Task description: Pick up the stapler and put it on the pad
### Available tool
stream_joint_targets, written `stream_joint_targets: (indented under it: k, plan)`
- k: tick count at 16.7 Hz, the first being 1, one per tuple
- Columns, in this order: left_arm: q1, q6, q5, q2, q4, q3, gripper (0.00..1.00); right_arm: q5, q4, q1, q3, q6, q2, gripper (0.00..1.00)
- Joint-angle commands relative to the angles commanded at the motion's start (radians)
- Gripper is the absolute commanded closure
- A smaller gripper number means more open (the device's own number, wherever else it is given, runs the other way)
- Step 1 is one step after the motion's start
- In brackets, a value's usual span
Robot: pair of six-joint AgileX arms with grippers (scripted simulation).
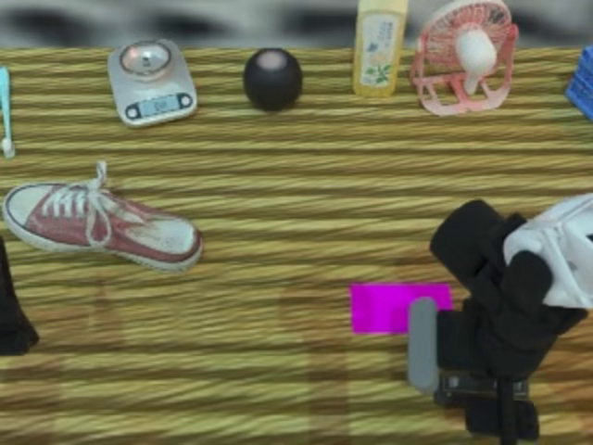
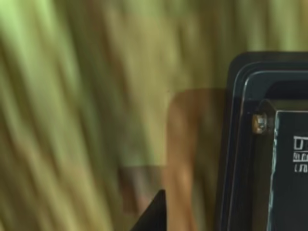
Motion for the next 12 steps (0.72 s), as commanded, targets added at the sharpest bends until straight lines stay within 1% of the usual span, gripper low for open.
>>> stream_joint_targets:
  k: [6, 7, 12]
  plan:
    - [0.0, 0.0, 0.0, 0.0, 0.0, 0.0, 0.0, 0.0, 0.0, 0.0, 0.0, 0.0, 0.0, 0.98]
    - [0.0, 0.0, 0.0, 0.0, 0.0, 0.0, 0.0, 0.0, 0.0, 0.0, 0.0, 0.0, 0.0, 1.0]
    - [0.0, 0.0, 0.0, 0.0, 0.0, 0.0, 0.0, 0.0, 0.0, 0.0, 0.0, 0.0, 0.0, 1.0]
